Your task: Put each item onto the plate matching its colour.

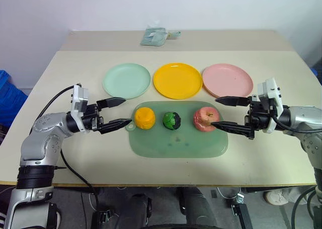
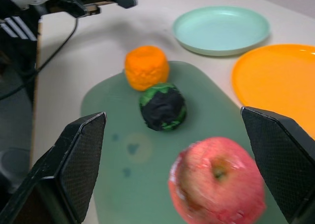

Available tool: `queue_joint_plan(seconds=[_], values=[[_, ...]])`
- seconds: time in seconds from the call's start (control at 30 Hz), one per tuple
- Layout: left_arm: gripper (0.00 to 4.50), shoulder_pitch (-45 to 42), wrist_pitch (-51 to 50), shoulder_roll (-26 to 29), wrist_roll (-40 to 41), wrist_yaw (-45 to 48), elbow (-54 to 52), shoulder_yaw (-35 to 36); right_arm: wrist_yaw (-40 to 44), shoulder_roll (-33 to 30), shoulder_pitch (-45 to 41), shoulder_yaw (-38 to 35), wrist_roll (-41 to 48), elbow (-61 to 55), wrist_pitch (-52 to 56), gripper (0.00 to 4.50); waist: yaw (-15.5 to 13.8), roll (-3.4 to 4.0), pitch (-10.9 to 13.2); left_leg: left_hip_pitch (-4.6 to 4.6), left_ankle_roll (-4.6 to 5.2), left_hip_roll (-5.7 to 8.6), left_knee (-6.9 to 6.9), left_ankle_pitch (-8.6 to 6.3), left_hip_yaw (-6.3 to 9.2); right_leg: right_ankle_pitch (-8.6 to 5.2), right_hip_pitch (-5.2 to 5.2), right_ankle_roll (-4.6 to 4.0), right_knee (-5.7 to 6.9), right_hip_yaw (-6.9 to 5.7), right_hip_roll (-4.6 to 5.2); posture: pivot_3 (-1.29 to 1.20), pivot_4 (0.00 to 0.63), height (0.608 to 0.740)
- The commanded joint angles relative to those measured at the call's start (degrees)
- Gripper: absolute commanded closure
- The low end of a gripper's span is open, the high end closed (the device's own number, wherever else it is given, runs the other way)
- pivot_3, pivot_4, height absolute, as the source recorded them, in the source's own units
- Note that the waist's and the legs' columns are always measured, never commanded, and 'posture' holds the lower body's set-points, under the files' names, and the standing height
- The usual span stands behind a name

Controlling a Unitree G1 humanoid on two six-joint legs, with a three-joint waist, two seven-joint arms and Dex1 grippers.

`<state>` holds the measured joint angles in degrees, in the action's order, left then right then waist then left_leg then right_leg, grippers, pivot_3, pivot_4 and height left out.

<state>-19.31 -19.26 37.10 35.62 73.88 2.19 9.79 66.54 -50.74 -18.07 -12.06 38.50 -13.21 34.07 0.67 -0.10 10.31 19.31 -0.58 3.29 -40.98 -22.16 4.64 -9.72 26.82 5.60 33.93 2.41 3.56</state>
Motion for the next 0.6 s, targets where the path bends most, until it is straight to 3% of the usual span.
queue_joint_plan(seconds=[0.03, 0.4, 0.6], values=[[0.00, 0.2, 0.9, 0.7, 0.2, -0.1, -1.1, 0.9, -0.4, -1.0, -1.7, -1.4, 1.1, -1.6, 0.1, 0.02, 0.0, 0.00, 0.0, 0.00, 0.00, 0.00, 0.00, 0.00, 0.00, 0.00, 0.00, 0.00, 0.00, 0.00, 0.00, 0.00, 0.150, 0.740], [0.00, -4.9, 0.8, 1.7, -0.2, 1.6, 5.2, 0.4, -7.0, 0.9, -4.5, -1.3, 4.0, -8.1, 3.5, 0.02, -0.1, 0.00, 0.0, 0.01, 0.00, 0.00, 0.00, 0.00, 0.01, 0.00, 0.00, 0.00, -0.01, -0.01, 0.00, 0.00, 0.150, 0.740], [0.00, -8.1, 4.3, 0.8, -3.1, 3.3, 10.7, -0.9, -13.1, 2.9, -13.8, 8.3, 0.7, -9.6, 8.7, 0.02, 0.4, 0.00, 0.0, 0.00, -0.01, -0.03, 0.00, 0.01, -0.03, 0.00, 0.05, 0.00, 0.03, 0.02, -0.03, 0.00, 0.150, 0.740]])
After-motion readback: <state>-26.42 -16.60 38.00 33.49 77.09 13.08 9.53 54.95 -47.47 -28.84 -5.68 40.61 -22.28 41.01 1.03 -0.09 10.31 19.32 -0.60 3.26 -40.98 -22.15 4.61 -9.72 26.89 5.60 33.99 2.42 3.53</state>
